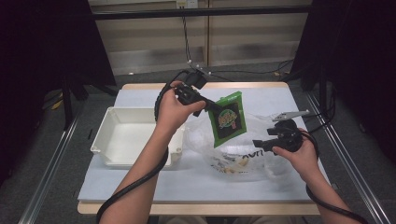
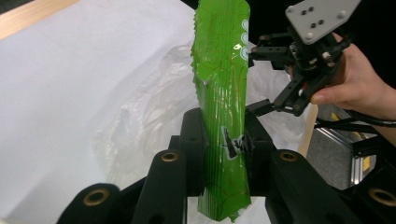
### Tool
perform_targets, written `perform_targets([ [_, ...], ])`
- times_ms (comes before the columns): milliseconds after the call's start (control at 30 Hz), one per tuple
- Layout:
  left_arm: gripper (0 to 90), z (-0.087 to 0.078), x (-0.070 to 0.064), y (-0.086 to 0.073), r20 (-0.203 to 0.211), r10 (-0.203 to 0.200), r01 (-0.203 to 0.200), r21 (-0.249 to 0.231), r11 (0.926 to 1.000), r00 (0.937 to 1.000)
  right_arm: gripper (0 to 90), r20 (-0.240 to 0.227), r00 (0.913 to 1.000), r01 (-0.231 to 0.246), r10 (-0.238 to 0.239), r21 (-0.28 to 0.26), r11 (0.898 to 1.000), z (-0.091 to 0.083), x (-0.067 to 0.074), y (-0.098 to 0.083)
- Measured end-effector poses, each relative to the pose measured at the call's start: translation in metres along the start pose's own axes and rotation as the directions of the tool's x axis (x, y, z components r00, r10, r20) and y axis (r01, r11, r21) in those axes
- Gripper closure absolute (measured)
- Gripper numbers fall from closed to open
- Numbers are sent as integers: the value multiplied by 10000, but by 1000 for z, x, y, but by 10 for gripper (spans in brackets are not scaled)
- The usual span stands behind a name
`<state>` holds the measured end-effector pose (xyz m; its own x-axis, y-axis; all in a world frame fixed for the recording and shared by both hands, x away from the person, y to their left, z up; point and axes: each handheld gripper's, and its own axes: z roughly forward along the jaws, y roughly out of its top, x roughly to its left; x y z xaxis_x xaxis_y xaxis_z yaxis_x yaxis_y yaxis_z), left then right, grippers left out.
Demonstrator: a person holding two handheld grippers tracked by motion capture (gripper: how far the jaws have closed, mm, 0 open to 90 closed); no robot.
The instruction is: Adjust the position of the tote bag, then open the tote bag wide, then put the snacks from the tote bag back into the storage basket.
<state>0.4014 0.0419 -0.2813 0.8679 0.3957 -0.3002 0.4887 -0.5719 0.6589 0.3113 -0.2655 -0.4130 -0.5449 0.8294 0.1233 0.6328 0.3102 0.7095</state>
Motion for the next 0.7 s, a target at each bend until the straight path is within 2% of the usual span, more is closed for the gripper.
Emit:
perform_targets([
  [33,749,-2,0,-1,-22,-133,133,-74,9999,9999,191,-29,10000,9,-9,-3,10000,-1,2,1],
  [67,748,-5,1,-1,-47,-15,15,38,10000,10000,184,-52,10000,34,-34,-32,10000,-1,3,2],
  [133,749,-9,2,-2,-27,-149,148,-101,9998,9999,170,-84,9999,104,-104,54,9999,0,5,2],
  [200,749,-15,4,-2,-41,-5,5,67,10000,10000,164,-36,9999,153,-153,171,9997,-1,8,2],
  [233,749,-17,3,-3,-44,-164,164,-69,9998,9999,160,-57,9999,144,-142,243,9996,-1,9,3],
  [267,749,-20,6,-3,2,129,-129,83,9999,9999,152,-100,9996,251,-249,137,9996,1,10,3],
  [300,749,-22,6,-4,-21,-18,18,-36,10000,10000,148,-50,9997,238,-238,163,9996,1,11,3],
  [333,749,-24,7,-4,-123,95,-93,199,9998,9999,148,-85,9997,248,-247,153,9996,1,12,3],
  [400,749,-26,9,-6,-18,-116,116,-59,9999,9999,143,-120,9997,219,-216,220,9995,1,13,3],
  [467,749,-31,12,-8,-9,54,-54,143,9999,10000,129,-116,9997,213,-210,217,9995,1,14,4],
  [533,749,-34,14,-11,-54,-71,72,129,9999,10000,127,-114,9998,146,-144,134,9998,1,15,5],
  [600,749,-39,17,-13,-227,48,-41,311,9995,9997,126,-179,9997,161,-160,84,9998,2,16,5],
  [667,748,-42,18,-14,-338,-107,115,251,9996,9994,119,-142,9998,121,-120,105,9999,2,16,5],
  [700,748,-44,20,-14,-301,-30,38,286,9996,9995,119,-196,9998,95,-93,133,9999,2,17,5],
])
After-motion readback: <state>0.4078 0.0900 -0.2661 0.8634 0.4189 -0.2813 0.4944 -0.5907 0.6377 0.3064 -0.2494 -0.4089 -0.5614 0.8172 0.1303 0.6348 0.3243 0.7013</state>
